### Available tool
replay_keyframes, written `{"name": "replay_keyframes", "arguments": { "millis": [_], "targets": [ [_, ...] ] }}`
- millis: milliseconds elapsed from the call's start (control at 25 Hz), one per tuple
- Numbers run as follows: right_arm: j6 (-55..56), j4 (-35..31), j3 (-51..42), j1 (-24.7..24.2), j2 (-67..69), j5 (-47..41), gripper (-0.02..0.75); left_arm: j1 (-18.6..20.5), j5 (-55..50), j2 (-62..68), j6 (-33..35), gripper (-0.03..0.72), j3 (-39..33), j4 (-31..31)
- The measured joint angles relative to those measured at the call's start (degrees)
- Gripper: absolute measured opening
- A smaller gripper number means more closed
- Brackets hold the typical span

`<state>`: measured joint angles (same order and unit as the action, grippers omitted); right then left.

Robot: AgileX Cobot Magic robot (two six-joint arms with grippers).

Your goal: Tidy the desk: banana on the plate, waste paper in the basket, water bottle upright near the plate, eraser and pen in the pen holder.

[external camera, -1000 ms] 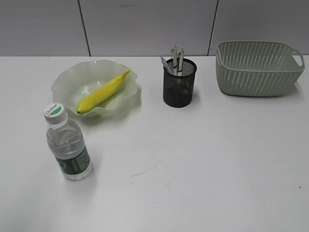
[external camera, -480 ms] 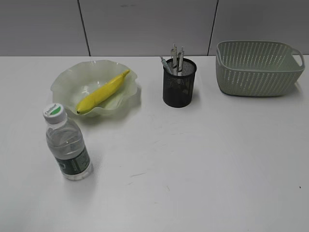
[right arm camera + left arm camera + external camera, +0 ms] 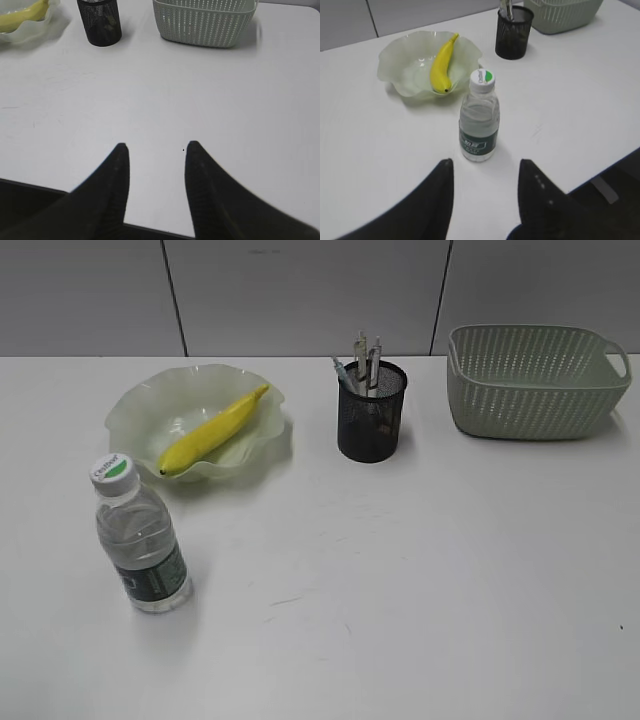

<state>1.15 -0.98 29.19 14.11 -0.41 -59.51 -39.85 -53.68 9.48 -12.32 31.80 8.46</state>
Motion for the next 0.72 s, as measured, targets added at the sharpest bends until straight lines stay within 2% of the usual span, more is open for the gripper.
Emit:
{"name": "replay_keyframes", "arguments": {
  "millis": [200,520,720],
  "targets": [
    [0.0,0.0,0.0,0.0,0.0,0.0,0.308,0.0,-6.0,0.0,1.9,0.309,-0.5,-0.6],
    [0.0,0.0,0.0,0.0,0.0,0.0,0.308,0.0,-6.8,-9.1,2.7,0.291,-0.9,-1.7],
    [0.0,-0.1,0.0,0.0,0.0,0.1,0.308,0.0,-6.8,-9.0,2.8,0.276,-0.9,-2.2]
  ]
}}
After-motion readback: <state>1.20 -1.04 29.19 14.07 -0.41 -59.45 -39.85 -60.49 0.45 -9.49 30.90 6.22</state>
